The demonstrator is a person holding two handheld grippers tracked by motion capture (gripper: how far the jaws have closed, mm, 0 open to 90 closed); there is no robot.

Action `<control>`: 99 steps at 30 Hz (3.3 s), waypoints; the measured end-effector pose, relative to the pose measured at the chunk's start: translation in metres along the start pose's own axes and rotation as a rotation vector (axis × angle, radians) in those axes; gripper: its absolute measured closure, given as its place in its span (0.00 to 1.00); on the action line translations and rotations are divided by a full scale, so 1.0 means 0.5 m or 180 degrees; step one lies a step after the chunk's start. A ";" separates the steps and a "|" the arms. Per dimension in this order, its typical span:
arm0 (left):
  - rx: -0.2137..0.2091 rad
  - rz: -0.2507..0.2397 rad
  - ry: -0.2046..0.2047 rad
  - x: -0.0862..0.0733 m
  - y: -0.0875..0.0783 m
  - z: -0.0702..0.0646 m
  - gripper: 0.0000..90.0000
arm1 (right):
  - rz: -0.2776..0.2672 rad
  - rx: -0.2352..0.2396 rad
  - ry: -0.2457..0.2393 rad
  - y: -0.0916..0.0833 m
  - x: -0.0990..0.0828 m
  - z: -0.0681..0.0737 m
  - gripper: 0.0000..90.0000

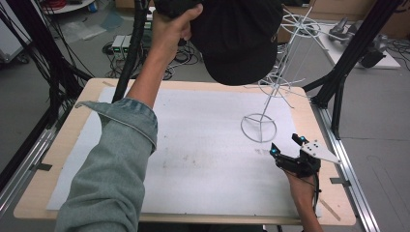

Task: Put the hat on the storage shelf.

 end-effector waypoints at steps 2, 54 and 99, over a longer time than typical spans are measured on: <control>0.0006 0.0060 -0.0004 -0.008 0.004 0.005 0.89 | -0.0007 0.0010 -0.0006 0.001 -0.001 -0.001 0.14; 0.0471 0.1275 0.0562 -0.151 0.011 -0.012 0.77 | 0.0030 0.0027 -0.0015 0.012 0.000 0.000 0.15; 0.0778 0.1525 0.0938 -0.117 -0.093 0.000 0.57 | 0.0012 0.0023 -0.0007 0.015 0.002 0.001 0.15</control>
Point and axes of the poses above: each handheld gripper's, and its own axes: y roughly forward along the jaws, x roughly out of its top, z roughly to its left, the point moved 1 cm from there along y, roughly forward along the jaws, and after that the axes turned 13 degrees about x, right-handed, at the moved point
